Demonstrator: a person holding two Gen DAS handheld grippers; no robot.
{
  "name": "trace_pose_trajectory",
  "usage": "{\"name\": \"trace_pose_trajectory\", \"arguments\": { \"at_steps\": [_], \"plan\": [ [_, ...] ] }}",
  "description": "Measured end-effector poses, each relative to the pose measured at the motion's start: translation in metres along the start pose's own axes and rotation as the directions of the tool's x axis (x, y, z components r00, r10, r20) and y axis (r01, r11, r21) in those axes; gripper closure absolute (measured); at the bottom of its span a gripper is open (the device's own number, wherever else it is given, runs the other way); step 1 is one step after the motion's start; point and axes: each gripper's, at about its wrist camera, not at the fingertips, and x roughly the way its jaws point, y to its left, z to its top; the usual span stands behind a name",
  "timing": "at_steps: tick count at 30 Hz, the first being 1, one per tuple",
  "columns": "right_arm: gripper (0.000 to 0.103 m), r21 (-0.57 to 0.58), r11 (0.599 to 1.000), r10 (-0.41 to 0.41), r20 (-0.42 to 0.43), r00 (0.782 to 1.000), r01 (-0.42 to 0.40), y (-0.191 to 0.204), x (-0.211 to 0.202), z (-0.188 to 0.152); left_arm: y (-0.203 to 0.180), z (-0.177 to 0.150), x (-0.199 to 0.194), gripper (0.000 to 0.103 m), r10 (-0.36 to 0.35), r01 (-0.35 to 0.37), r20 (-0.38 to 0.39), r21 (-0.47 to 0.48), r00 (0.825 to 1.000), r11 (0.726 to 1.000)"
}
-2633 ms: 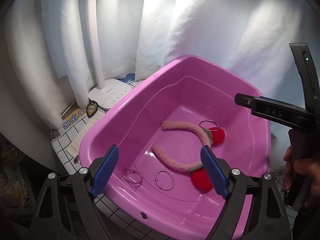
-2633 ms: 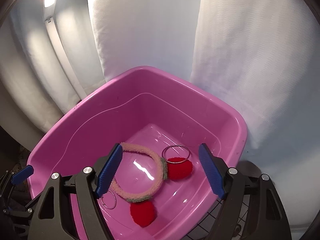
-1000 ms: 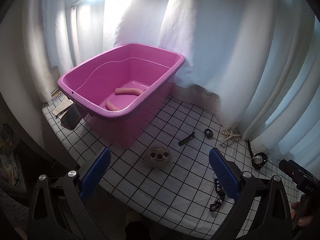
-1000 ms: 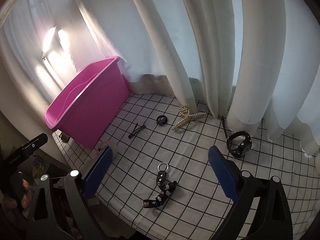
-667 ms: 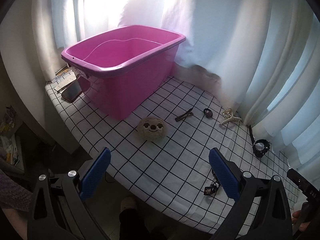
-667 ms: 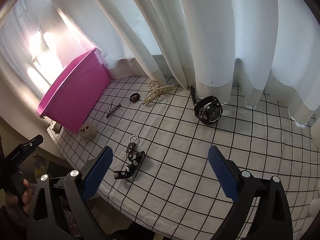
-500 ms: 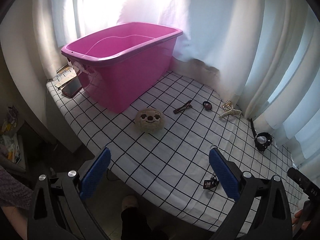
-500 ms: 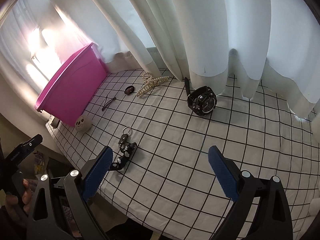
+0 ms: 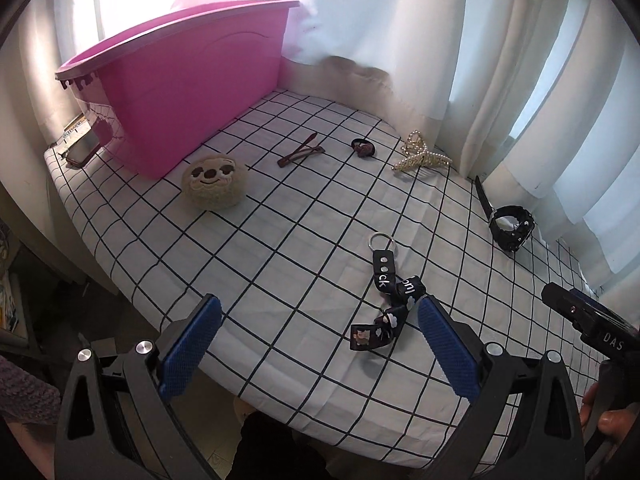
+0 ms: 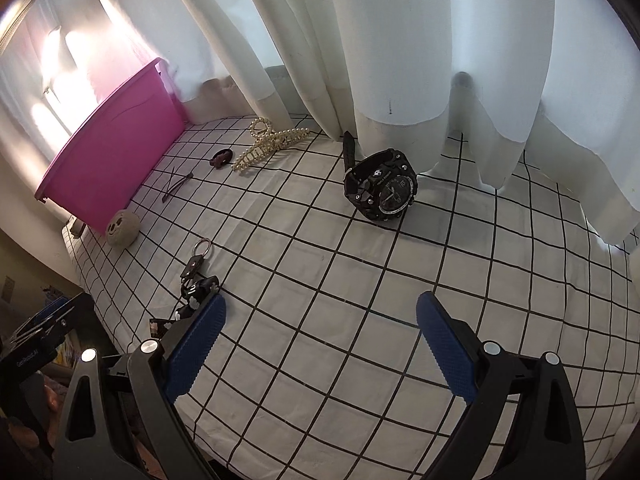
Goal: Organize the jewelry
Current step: 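Move the left tool to the black lanyard while the right tool approaches the black watch, then close the left tool on the lanyard while the right tool grasps the black watch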
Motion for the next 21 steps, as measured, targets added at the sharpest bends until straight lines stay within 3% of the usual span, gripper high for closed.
{"name": "trace_pose_trajectory", "arguments": {
  "at_steps": [21],
  "plan": [
    [0.011,-0.04,0.997,-0.066,0.005,0.998,0.066,-0.034,0.091,0.053,-0.071,-0.003,0.077,0.006,0.043,-0.044,0.018,0.041,0.999,0.998]
  ]
}}
